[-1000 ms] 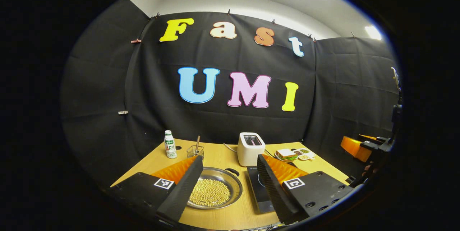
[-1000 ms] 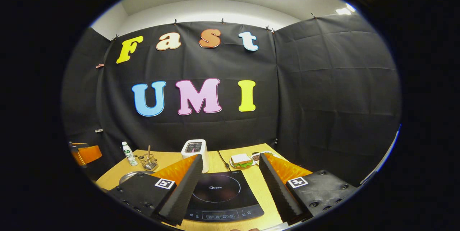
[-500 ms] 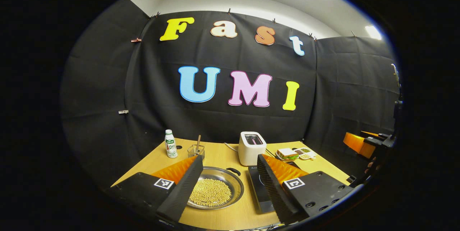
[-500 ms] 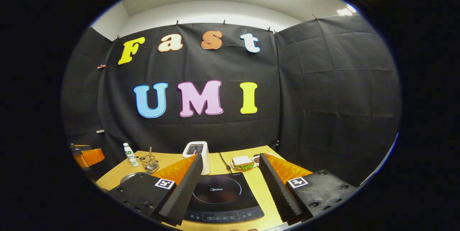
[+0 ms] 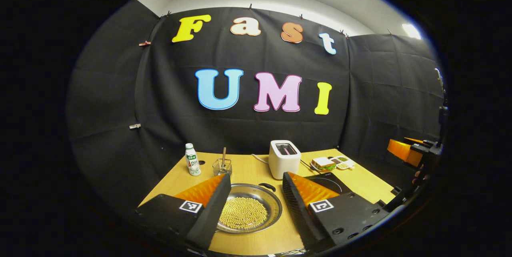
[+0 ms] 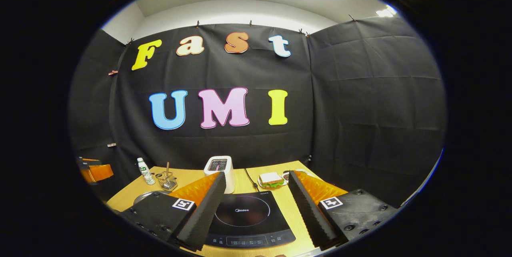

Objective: First push the handle of the pot to place it horizontally, then grasp the pot with both hands and set it on the induction cooktop.

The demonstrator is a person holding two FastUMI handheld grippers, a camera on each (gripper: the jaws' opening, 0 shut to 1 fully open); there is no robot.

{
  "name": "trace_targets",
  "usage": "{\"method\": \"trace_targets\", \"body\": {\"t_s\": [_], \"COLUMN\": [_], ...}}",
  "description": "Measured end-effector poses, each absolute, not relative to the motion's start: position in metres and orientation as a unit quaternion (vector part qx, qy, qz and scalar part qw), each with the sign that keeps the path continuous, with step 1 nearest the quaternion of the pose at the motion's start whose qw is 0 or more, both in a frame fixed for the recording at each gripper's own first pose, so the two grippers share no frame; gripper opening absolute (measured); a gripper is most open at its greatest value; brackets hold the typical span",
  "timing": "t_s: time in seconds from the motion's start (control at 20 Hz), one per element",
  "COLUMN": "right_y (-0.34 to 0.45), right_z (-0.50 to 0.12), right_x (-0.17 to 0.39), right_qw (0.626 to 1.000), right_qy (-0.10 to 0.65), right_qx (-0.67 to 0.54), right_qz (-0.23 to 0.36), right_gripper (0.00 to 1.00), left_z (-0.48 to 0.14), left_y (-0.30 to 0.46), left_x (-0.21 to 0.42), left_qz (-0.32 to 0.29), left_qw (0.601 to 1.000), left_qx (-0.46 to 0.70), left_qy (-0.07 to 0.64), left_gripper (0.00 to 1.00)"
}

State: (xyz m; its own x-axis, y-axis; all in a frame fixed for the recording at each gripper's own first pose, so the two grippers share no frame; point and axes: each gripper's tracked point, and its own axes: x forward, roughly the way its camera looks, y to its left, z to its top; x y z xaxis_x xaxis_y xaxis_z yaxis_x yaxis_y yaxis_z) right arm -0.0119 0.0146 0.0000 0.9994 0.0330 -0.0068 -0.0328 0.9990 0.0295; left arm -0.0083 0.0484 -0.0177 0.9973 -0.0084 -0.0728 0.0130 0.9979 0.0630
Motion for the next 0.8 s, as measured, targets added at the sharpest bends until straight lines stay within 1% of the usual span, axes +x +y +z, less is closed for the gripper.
{"method": "trace_targets", "body": {"t_s": [0.05, 0.1, 0.15, 0.2, 0.25, 0.35, 0.4, 0.45, 0.5, 0.55, 0.7, 0.75, 0.8], "right_y": [0.016, 0.019, 0.021, 0.023, 0.024, 0.026, 0.028, 0.029, 0.030, 0.031, 0.033, 0.032, 0.033], "right_z": [-0.001, -0.002, -0.002, -0.003, -0.003, -0.005, -0.006, -0.008, -0.010, -0.011, -0.017, -0.018, -0.020], "right_x": [-0.011, -0.010, -0.011, -0.010, -0.010, -0.009, -0.009, -0.008, -0.009, -0.010, -0.012, -0.012, -0.012], "right_qw": [1.000, 1.000, 1.000, 1.000, 1.000, 0.999, 0.999, 0.999, 0.999, 0.999, 0.999, 0.999, 0.999], "right_qy": [0.006, 0.008, 0.008, 0.009, 0.010, 0.012, 0.014, 0.018, 0.020, 0.022, 0.029, 0.029, 0.031], "right_qx": [0.014, 0.012, 0.011, 0.010, 0.009, 0.011, 0.012, 0.013, 0.012, 0.011, 0.009, 0.006, 0.003], "right_qz": [0.018, 0.020, 0.022, 0.024, 0.025, 0.027, 0.029, 0.030, 0.031, 0.032, 0.034, 0.033, 0.032], "right_gripper": [0.98, 0.98, 0.98, 0.98, 0.98, 0.98, 0.98, 0.98, 0.98, 0.98, 0.98, 0.98, 0.98], "left_z": [-0.023, -0.029, -0.032, -0.037, -0.041, -0.047, -0.050, -0.052, -0.055, -0.057, -0.071, -0.079, -0.089], "left_y": [0.052, 0.055, 0.054, 0.056, 0.059, 0.061, 0.064, 0.064, 0.067, 0.071, 0.081, 0.084, 0.089], "left_x": [-0.007, -0.006, -0.005, -0.005, -0.003, -0.002, -0.001, -0.002, -0.001, -0.002, -0.002, -0.001, -0.003], "left_qz": [-0.008, -0.014, -0.021, -0.024, -0.027, -0.035, -0.040, -0.047, -0.050, -0.052, -0.053, -0.056, -0.053], "left_qw": [0.998, 0.998, 0.998, 0.997, 0.996, 0.995, 0.994, 0.994, 0.993, 0.993, 0.991, 0.990, 0.988], "left_qx": [0.028, 0.019, 0.009, -0.001, -0.007, -0.011, -0.011, -0.011, -0.009, -0.007, 0.000, 0.001, 0.003], "left_qy": [0.048, 0.058, 0.066, 0.076, 0.083, 0.094, 0.097, 0.101, 0.104, 0.106, 0.121, 0.133, 0.146], "left_gripper": [0.79, 0.70, 0.65, 0.54, 0.55, 0.45, 0.30, 0.32, 0.10, 0.13, 0.08, 0.05, 0.05]}}
